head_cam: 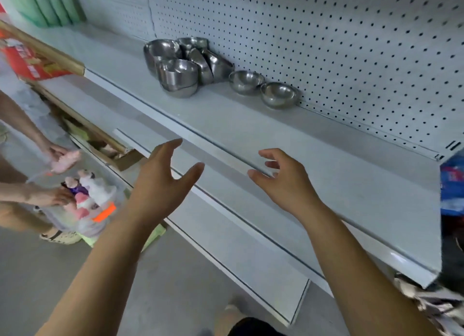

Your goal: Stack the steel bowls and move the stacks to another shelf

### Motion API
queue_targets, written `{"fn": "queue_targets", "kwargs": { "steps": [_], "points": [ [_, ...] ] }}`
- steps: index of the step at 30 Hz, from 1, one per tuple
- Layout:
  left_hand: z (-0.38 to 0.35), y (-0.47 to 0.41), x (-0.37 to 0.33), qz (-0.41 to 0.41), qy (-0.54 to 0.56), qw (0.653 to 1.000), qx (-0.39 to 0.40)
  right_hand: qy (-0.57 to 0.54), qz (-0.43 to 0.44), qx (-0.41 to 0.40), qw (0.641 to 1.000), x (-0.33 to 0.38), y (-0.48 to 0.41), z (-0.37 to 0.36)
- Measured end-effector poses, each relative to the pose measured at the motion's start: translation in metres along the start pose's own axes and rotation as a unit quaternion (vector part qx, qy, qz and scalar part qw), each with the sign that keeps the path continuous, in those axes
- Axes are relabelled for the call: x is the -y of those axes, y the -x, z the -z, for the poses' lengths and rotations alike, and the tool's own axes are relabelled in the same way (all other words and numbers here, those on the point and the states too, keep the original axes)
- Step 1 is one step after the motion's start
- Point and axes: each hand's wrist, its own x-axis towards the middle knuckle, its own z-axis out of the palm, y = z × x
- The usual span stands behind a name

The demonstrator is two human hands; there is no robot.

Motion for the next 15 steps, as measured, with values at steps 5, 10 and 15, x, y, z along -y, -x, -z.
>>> {"fn": "queue_targets", "kwargs": {
  "steps": [5,10,15],
  "points": [
    [-0.012,-0.057,0.028,0.017,0.042,0.999,0.011,-0.028,-0.044,-0.058,0.997,0.008,-0.041,-0.015],
    [-0.028,-0.116,0.047,0.037,0.067,0.997,0.030,-0.035,-0.066,-0.095,0.993,0.011,-0.103,-0.032],
    [-0.040,-0.175,0.052,0.032,0.056,0.998,-0.005,-0.011,-0.101,-0.159,0.982,0.001,-0.177,-0.036]
  ]
}}
